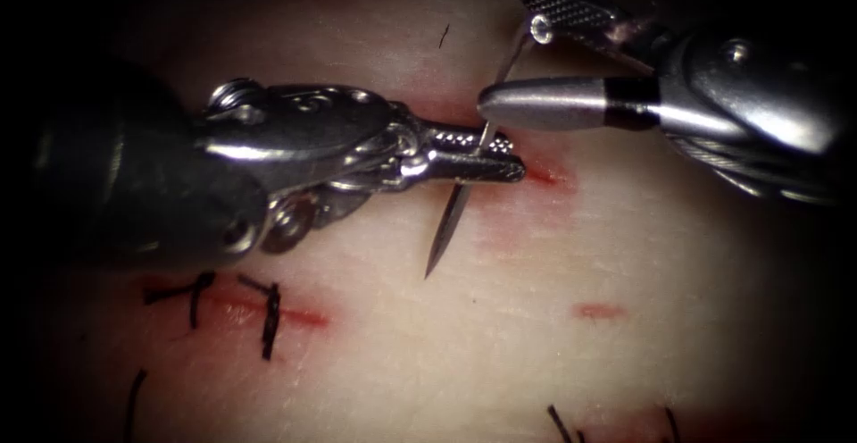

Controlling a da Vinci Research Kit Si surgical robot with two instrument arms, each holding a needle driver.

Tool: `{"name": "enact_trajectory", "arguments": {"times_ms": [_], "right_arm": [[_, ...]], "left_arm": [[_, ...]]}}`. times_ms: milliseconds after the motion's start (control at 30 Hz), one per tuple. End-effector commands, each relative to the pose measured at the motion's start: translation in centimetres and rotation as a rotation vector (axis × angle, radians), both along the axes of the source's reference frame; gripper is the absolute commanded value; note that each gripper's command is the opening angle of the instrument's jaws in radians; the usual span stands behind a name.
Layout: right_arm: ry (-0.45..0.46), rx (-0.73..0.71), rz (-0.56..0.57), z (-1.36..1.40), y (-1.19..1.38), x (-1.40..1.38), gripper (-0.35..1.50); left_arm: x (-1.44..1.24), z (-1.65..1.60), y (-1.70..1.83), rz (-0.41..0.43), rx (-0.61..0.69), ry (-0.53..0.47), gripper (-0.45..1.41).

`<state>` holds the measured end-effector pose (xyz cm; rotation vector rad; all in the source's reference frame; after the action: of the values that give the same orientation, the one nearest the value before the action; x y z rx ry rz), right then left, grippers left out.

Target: Wound Closure

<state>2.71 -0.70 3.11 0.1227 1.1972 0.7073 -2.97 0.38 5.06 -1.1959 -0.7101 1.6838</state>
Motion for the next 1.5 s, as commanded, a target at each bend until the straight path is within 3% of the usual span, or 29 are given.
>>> {"name": "enact_trajectory", "arguments": {"times_ms": [33,133,300,367,633,767,800,900,1200,1367,1500], "right_arm": [[-0.007,0.004,0.013,0.03,0.01,0.12,0.58],[-0.008,0.000,0.016,0.05,-0.02,0.18,0.26],[-0.009,-0.005,0.023,0.08,-0.04,0.24,0.09],[-0.006,-0.008,0.027,0.09,-0.04,0.23,-0.35],[-0.020,-0.012,0.043,0.10,-0.08,0.18,-0.35],[-0.006,-0.016,0.029,0.17,-0.07,0.13,-0.35],[-0.004,-0.017,0.026,0.19,-0.06,0.11,-0.35],[-0.006,-0.029,0.021,0.30,-0.03,0.06,-0.35],[0.073,-0.051,-0.019,0.63,0.19,-0.11,-0.35],[0.085,-0.066,-0.021,0.88,0.38,-0.16,-0.35],[0.082,-0.085,-0.020,1.02,0.50,-0.18,-0.35]], "left_arm": [[-0.05,0.05,0.00,-0.002,0.000,-0.002,-0.45],[-0.04,0.05,-0.01,-0.004,0.000,-0.004,-0.45],[-0.04,0.04,-0.01,0.001,0.003,-0.009,-0.45],[-0.04,0.04,-0.01,0.005,0.004,-0.014,-0.45],[-0.05,0.01,-0.03,0.009,0.007,-0.019,-0.45],[-0.07,-0.02,-0.02,0.037,-0.053,-0.023,0.46],[-0.07,-0.03,-0.01,0.050,-0.085,-0.021,0.79],[-0.09,-0.02,0.00,0.058,-0.181,0.023,1.16],[0.04,0.09,0.01,0.083,-0.261,0.054,1.36],[0.15,0.29,-0.06,0.158,-0.304,0.112,1.36],[0.18,0.52,-0.15,0.231,-0.344,0.155,1.25]]}}
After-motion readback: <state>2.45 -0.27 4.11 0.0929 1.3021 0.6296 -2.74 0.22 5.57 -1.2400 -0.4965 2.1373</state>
